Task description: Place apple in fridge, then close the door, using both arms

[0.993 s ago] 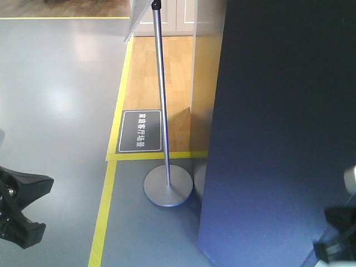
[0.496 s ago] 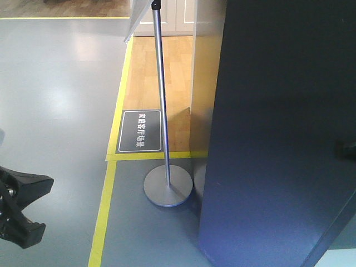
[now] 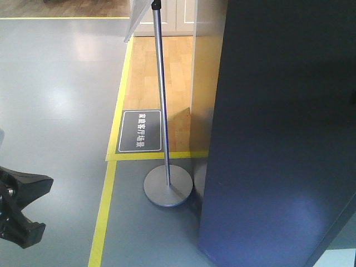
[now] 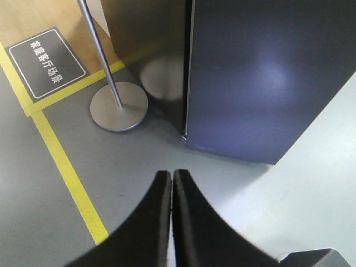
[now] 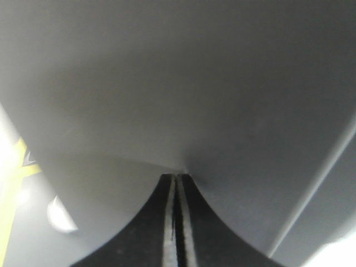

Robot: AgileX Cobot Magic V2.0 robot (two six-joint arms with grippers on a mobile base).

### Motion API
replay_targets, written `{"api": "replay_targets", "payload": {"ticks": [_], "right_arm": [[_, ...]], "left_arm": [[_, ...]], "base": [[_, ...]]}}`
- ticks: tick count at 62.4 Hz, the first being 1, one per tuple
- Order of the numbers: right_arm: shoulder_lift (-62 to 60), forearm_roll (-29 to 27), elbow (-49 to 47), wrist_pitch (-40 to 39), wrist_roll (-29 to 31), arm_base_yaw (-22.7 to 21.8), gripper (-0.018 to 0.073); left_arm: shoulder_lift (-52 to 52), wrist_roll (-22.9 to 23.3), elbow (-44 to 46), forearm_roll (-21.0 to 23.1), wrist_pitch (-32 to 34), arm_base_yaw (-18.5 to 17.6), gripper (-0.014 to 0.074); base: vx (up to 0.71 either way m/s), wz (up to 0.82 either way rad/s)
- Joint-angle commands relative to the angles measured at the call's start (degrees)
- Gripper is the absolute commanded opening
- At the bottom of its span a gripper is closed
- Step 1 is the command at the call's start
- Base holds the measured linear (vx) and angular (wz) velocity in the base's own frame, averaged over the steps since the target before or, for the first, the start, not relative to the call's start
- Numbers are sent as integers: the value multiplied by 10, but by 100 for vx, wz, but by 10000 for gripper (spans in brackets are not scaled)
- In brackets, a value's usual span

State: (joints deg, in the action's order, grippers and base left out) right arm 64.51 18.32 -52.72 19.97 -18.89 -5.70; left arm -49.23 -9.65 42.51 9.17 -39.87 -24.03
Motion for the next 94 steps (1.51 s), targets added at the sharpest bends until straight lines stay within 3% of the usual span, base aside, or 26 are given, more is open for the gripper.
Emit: {"api": "replay_targets", "payload": {"ticks": [1, 19, 51, 76, 94], "right_arm": [[18, 19, -47, -54, 6, -19, -4], [96, 21, -122, -102, 7, -23, -3], [265, 22, -310, -101, 8, -23, -3], [397, 20, -459, -33, 12, -23, -3], [383, 4, -467, 24, 13, -21, -3]], "left_arm": [[4, 6, 16, 6, 31, 1, -6], [4, 6, 16, 6, 31, 1, -6], [4, 6, 16, 6, 31, 1, -6], [4, 6, 16, 6, 31, 1, -6], [4, 6, 16, 6, 34, 1, -6]], "base": [[0, 0], [0, 0], [0, 0], [0, 0], [0, 0]]}}
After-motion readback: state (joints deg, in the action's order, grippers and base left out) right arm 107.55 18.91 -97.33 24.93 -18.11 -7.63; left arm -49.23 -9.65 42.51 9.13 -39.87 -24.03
